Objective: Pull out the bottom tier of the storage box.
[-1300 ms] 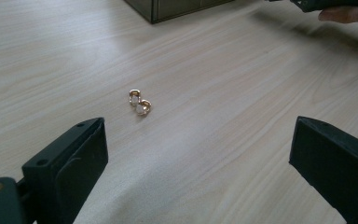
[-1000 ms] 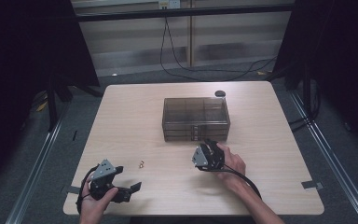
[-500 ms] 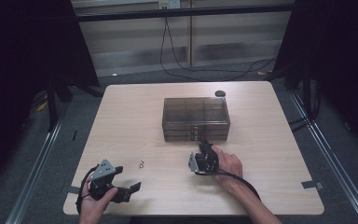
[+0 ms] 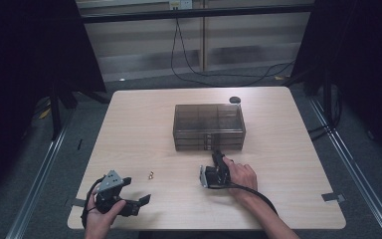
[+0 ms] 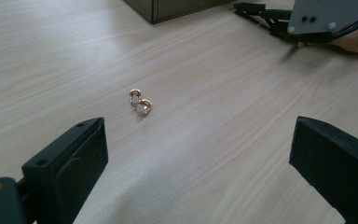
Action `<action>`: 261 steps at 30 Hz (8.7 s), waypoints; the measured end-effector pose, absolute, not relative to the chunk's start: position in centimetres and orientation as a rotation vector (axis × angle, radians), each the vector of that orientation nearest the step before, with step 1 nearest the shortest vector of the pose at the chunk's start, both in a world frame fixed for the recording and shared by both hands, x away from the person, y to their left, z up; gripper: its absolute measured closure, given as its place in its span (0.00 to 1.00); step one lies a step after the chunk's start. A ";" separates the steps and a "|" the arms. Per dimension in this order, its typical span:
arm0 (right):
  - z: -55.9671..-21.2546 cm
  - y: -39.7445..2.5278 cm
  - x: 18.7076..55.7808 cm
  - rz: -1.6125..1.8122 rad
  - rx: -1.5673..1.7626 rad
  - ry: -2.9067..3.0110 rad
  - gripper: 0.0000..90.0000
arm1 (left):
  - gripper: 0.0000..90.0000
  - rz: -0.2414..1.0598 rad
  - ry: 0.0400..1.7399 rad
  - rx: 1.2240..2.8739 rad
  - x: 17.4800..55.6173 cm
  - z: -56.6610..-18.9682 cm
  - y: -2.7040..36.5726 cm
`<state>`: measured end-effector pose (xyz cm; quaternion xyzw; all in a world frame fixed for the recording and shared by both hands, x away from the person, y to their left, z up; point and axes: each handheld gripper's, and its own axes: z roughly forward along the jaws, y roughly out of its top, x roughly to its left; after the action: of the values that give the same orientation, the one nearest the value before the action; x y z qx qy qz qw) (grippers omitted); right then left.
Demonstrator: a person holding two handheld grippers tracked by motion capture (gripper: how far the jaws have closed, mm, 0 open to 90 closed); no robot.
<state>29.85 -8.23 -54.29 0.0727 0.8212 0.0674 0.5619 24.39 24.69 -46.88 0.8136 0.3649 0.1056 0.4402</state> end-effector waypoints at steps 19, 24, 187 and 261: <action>-54.8 -7.4 30.9 0.065 0.095 1.900 0.85 | 0.05 0.259 0.905 2.020 24.4 -46.9 24.8; -54.8 -7.3 31.0 0.050 0.085 1.897 0.87 | 0.05 0.257 0.903 2.019 24.4 -46.8 24.8; -50.9 -9.0 28.6 0.427 0.402 2.110 0.80 | 0.05 0.258 0.911 2.019 24.4 -46.9 24.9; -46.8 -15.4 38.4 0.608 0.595 2.841 0.71 | 0.04 0.249 0.925 2.013 24.6 -47.0 25.3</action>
<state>38.41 -15.44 -46.78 0.1998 0.9543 0.2043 0.0881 24.55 25.29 -47.03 0.8107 0.3724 0.1001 0.4404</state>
